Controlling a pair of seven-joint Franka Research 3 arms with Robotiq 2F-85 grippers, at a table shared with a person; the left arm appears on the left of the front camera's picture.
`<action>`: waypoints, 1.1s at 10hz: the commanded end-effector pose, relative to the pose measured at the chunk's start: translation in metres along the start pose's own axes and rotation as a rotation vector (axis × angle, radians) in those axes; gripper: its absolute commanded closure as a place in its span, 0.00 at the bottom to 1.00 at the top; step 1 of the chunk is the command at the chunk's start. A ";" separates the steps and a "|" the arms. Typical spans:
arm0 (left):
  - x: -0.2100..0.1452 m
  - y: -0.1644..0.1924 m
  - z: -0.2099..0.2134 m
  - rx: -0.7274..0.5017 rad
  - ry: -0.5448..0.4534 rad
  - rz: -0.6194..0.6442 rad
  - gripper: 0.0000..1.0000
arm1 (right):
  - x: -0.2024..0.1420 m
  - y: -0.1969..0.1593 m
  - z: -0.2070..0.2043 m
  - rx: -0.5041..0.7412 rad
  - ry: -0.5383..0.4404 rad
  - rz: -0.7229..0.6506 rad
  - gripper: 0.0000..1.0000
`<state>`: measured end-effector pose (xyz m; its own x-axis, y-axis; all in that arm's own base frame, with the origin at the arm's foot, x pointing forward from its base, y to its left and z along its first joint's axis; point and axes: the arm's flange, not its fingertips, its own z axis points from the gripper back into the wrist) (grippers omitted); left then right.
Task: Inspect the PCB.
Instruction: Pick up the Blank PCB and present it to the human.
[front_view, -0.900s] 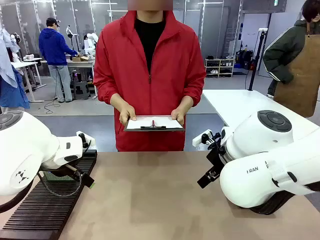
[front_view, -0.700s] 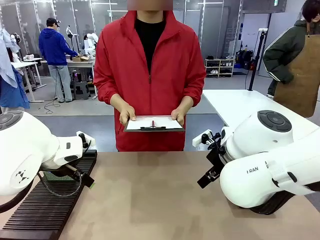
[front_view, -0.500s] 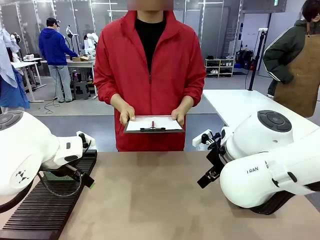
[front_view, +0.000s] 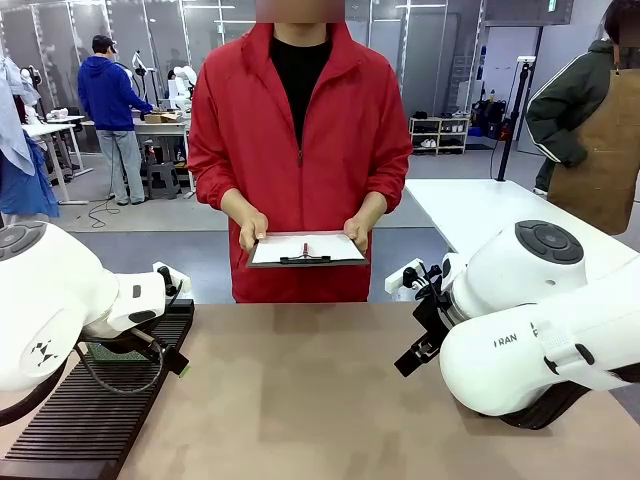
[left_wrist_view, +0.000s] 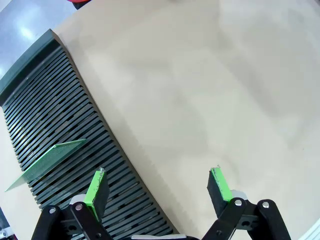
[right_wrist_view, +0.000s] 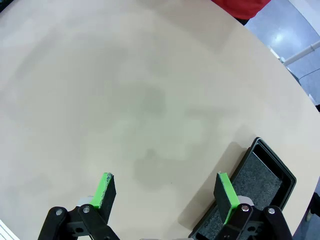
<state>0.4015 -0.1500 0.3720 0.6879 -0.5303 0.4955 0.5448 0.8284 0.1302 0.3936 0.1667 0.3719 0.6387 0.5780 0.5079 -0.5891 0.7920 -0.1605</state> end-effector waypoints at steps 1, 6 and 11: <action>0.000 0.000 0.000 0.000 0.000 0.001 0.00 | 0.000 0.000 0.000 0.000 0.000 0.000 0.00; 0.009 0.045 0.093 -0.284 0.040 0.090 0.00 | 0.017 -0.053 0.091 0.258 -0.031 -0.121 0.00; -0.079 0.125 0.172 -0.851 -0.166 0.202 0.00 | -0.101 -0.130 0.153 0.711 -0.241 -0.439 0.00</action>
<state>0.3316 0.0027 0.5073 0.7307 -0.3366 0.5939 0.6754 0.4827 -0.5575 0.3567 0.0023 0.4987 0.7858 0.1974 0.5862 -0.5615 0.6251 0.5422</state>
